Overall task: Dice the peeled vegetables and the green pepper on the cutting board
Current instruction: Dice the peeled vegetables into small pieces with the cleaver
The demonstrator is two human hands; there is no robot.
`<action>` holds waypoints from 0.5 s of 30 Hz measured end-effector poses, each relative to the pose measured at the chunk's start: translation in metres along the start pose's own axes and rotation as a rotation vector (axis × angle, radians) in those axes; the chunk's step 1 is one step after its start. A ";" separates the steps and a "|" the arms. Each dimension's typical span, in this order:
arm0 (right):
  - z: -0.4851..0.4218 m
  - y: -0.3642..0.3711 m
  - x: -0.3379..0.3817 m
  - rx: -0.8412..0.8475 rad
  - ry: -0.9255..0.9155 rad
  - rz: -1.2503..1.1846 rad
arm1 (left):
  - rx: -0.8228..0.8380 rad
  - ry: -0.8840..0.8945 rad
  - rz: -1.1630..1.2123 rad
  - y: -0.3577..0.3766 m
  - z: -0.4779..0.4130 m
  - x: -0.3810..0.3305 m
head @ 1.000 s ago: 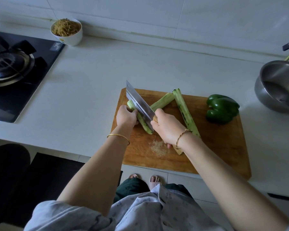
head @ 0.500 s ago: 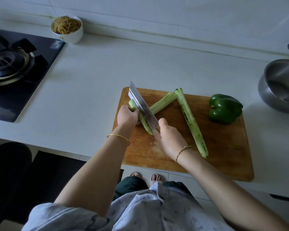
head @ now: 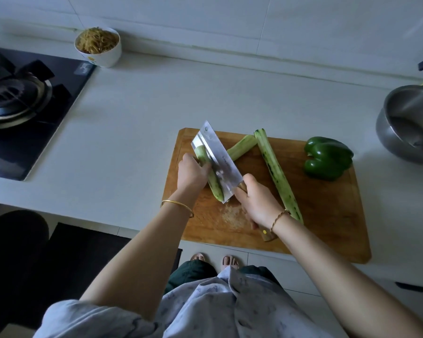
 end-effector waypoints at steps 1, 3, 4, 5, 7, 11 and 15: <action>0.001 0.001 0.000 0.006 0.001 -0.021 | 0.002 0.022 -0.034 0.001 0.002 -0.001; 0.003 0.003 0.000 0.017 -0.007 -0.061 | 0.006 0.022 -0.045 0.003 0.005 -0.002; 0.004 0.002 0.001 0.021 -0.016 -0.074 | 0.004 0.001 -0.030 0.003 0.005 -0.003; 0.004 0.002 0.001 0.023 -0.024 -0.088 | 0.001 -0.019 -0.012 0.002 0.004 -0.005; 0.005 0.001 0.002 0.016 -0.036 -0.114 | 0.008 -0.052 0.017 0.000 0.004 -0.006; 0.006 -0.003 0.002 -0.033 -0.082 -0.153 | 0.022 -0.078 0.053 -0.004 0.008 -0.006; 0.010 -0.014 0.006 -0.103 -0.130 -0.176 | -0.026 -0.060 -0.034 -0.014 0.010 0.000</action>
Point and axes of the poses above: each hand's wrist, its own z-axis away from the middle knuckle, its own y-axis out of the palm, x = y × z, the point moved 1 cm from there along -z, towards the middle knuckle, and after that the axes turned 1 degree about y, right-handed, at the moved point
